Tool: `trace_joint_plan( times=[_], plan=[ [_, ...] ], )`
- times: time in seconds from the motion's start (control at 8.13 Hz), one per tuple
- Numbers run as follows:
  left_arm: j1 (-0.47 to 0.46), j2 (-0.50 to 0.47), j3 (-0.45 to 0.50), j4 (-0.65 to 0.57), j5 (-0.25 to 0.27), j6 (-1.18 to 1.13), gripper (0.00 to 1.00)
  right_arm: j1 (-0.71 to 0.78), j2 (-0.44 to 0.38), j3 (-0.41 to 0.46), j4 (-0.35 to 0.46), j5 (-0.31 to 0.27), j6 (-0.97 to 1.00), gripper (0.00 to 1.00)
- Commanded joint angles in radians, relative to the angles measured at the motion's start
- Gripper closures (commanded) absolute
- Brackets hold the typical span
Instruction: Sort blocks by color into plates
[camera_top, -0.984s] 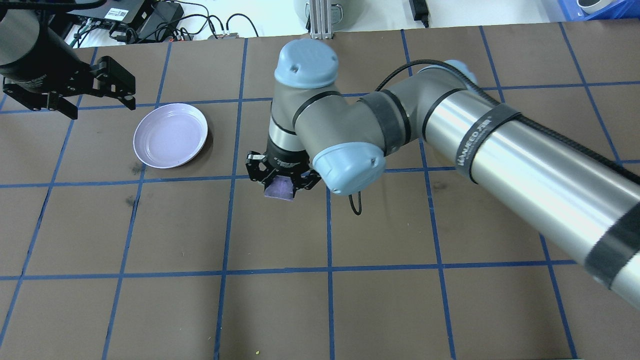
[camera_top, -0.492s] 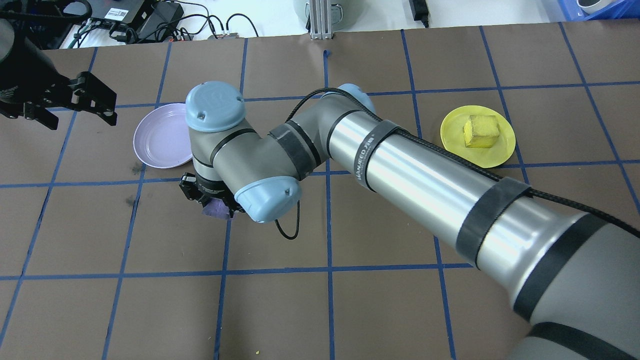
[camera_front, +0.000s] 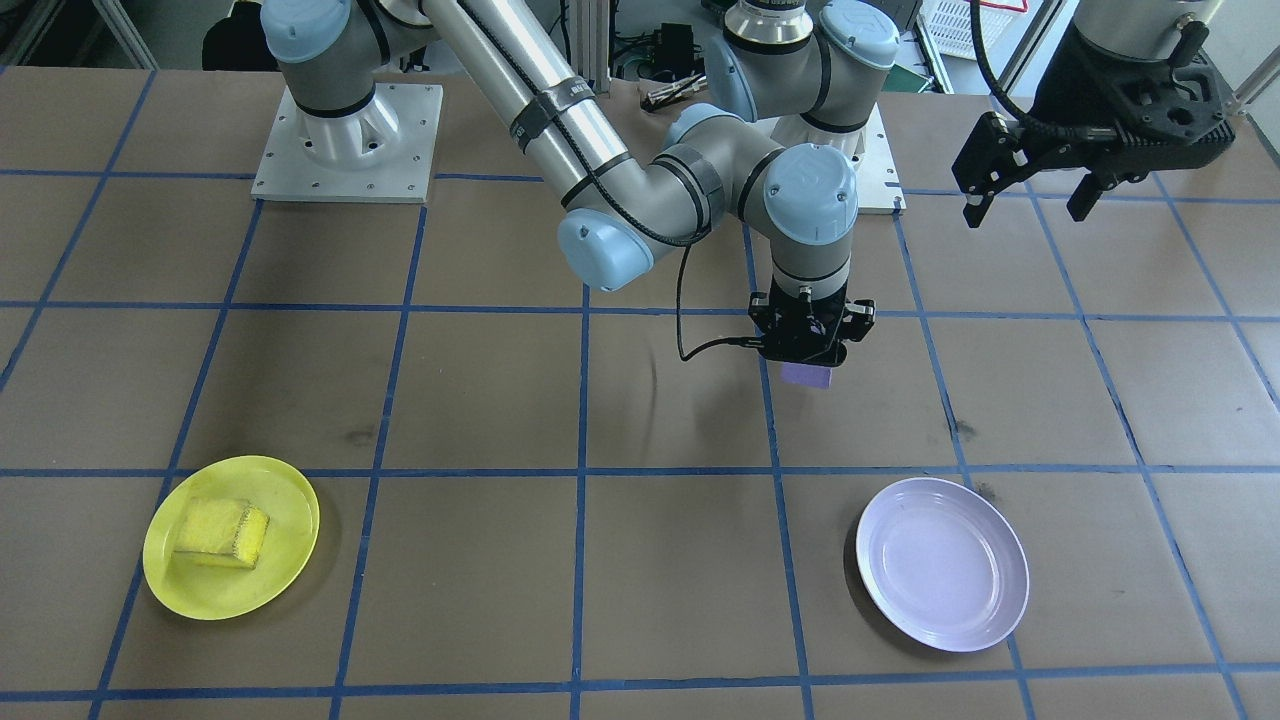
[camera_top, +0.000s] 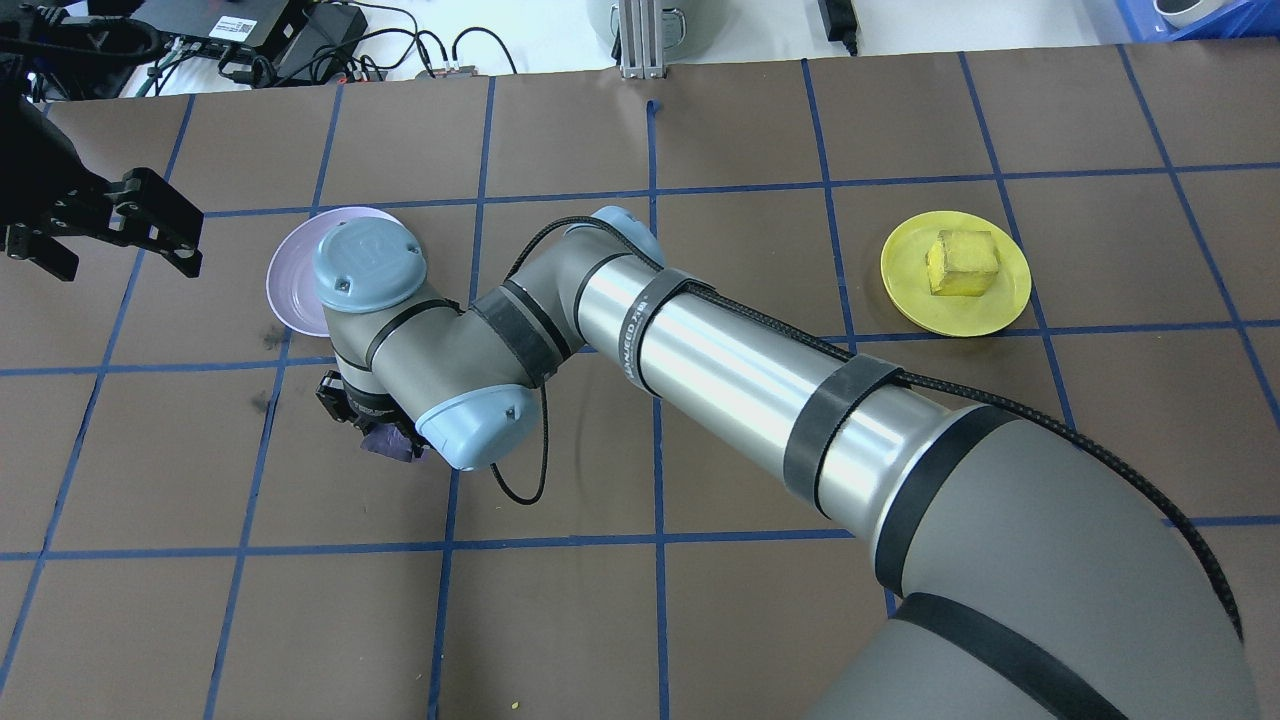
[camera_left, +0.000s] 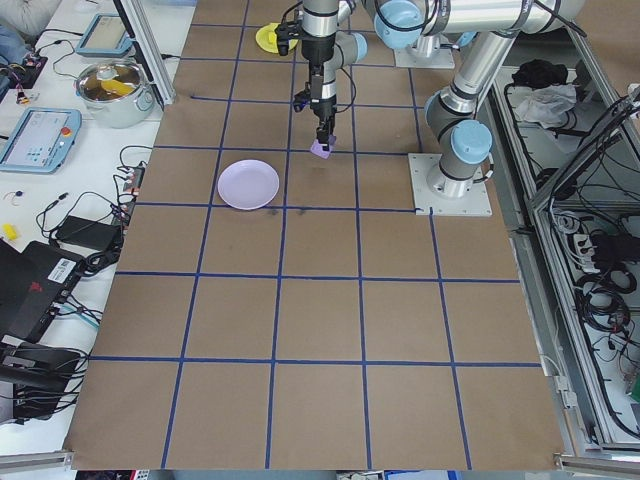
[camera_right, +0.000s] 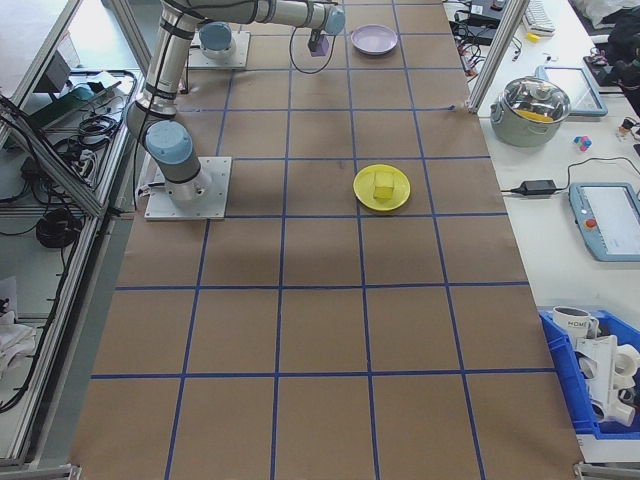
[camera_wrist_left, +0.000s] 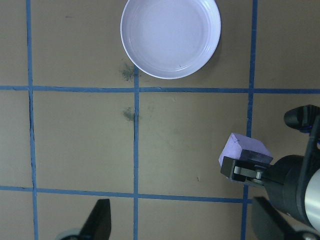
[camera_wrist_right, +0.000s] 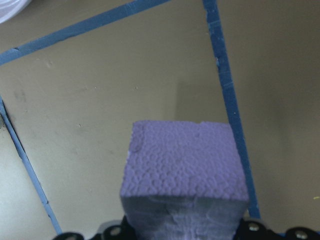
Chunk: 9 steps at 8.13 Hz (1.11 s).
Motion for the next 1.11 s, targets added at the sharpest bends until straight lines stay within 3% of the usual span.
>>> trace_joint_plan(
  times=[0.0,0.25,0.49,0.74,0.98],
  plan=[
    [0.015,0.003,0.004,-0.005,0.005,-0.003,0.00,0.006,0.020,-0.013,-0.007,-0.002,0.014,0.01],
    [0.096,0.007,0.007,-0.017,0.005,0.006,0.00,0.006,0.014,-0.018,-0.004,0.003,0.012,0.00],
    [0.105,0.003,-0.007,-0.002,0.005,0.008,0.00,0.000,-0.007,-0.022,0.000,-0.005,0.012,0.00],
    [0.105,0.007,-0.008,-0.003,0.005,0.009,0.00,-0.044,-0.072,-0.021,0.094,-0.040,-0.093,0.00],
    [0.092,-0.008,-0.010,-0.017,-0.013,0.008,0.00,-0.136,-0.139,-0.010,0.237,-0.044,-0.277,0.00]
  ],
)
